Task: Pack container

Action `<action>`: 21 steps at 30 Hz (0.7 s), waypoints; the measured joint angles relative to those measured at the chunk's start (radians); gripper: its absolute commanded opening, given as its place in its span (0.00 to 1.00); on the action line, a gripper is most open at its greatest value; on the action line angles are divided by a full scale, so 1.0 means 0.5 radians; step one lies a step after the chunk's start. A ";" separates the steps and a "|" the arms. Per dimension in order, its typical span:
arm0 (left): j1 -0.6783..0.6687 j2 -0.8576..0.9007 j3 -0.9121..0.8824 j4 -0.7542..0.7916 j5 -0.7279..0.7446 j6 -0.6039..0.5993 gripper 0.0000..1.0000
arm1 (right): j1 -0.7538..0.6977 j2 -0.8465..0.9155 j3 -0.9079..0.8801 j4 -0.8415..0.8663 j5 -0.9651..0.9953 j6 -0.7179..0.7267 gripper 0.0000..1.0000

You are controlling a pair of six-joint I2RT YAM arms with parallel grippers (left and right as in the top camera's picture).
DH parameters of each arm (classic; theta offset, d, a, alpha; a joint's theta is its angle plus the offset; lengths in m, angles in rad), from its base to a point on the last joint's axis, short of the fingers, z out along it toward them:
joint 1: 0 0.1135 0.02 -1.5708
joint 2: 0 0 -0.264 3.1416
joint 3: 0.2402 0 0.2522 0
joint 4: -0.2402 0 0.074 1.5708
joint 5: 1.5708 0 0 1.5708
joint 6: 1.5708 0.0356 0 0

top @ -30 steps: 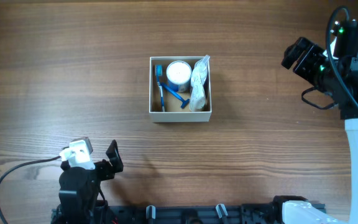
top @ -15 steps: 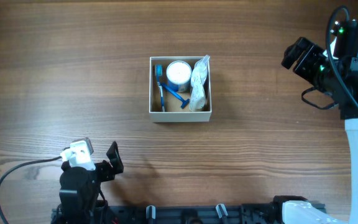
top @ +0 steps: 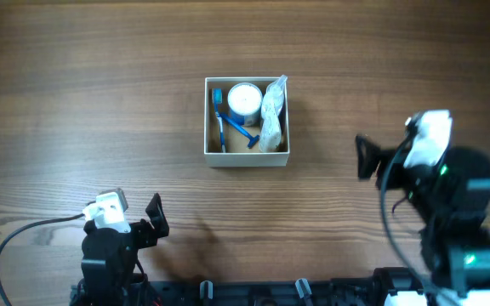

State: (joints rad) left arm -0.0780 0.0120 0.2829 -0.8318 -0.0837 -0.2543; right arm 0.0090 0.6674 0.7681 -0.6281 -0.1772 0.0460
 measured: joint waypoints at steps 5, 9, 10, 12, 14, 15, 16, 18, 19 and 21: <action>0.000 -0.001 0.000 -0.003 0.001 0.000 1.00 | 0.000 -0.493 -0.564 0.119 -0.050 -0.085 1.00; 0.000 0.000 0.000 -0.002 0.000 0.000 1.00 | 0.000 -0.846 -0.852 0.176 -0.051 -0.103 1.00; 0.000 -0.001 0.000 -0.002 0.001 0.000 1.00 | 0.000 -0.958 -0.916 0.186 -0.051 -0.104 1.00; 0.000 -0.001 0.000 -0.003 0.000 0.000 1.00 | 0.000 -1.133 -1.003 0.188 -0.051 -0.104 1.00; 0.000 0.000 0.000 -0.002 0.001 0.000 1.00 | 0.000 -1.267 -1.076 0.203 -0.051 -0.105 1.00; 0.000 -0.001 0.000 -0.003 0.000 0.000 1.00 | 0.000 -1.286 -1.109 0.221 -0.051 -0.104 1.00; 0.000 0.000 0.000 -0.002 0.000 0.000 1.00 | 0.000 -1.286 -1.132 0.227 -0.050 -0.105 1.00; 0.000 0.000 0.000 -0.002 0.000 0.000 1.00 | 0.000 -1.292 -1.204 0.249 -0.051 -0.104 1.00; 0.000 -0.001 0.000 -0.002 0.001 0.000 1.00 | 0.000 -1.292 -1.225 0.269 -0.051 -0.105 1.00; 0.000 0.000 0.000 -0.002 0.000 0.000 1.00 | 0.000 -1.292 -1.233 0.282 -0.051 -0.105 1.00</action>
State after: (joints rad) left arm -0.0780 0.0120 0.2829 -0.8330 -0.0837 -0.2543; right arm 0.0090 0.0212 0.1516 -0.4870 -0.2028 -0.0063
